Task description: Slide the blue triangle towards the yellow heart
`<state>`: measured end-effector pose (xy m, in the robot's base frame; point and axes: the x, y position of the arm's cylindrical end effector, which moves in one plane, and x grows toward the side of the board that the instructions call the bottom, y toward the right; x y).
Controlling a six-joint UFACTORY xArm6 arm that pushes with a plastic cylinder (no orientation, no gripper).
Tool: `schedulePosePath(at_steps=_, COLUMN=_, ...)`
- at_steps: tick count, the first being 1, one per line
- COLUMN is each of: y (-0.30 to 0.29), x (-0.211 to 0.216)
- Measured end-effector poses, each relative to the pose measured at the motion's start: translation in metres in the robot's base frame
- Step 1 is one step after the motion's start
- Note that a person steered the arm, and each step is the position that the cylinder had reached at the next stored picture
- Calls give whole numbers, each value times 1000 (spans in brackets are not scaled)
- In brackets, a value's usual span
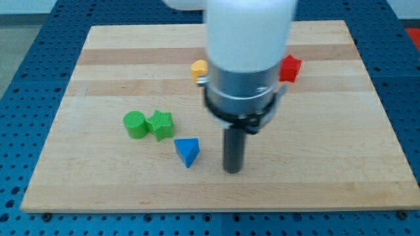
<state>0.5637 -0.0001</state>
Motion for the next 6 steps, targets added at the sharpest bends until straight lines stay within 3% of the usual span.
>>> schedulePosePath(at_steps=1, y=-44, x=-6)
schedulePosePath(at_steps=4, y=-100, x=4)
schedulePosePath(at_steps=6, y=-92, x=-2)
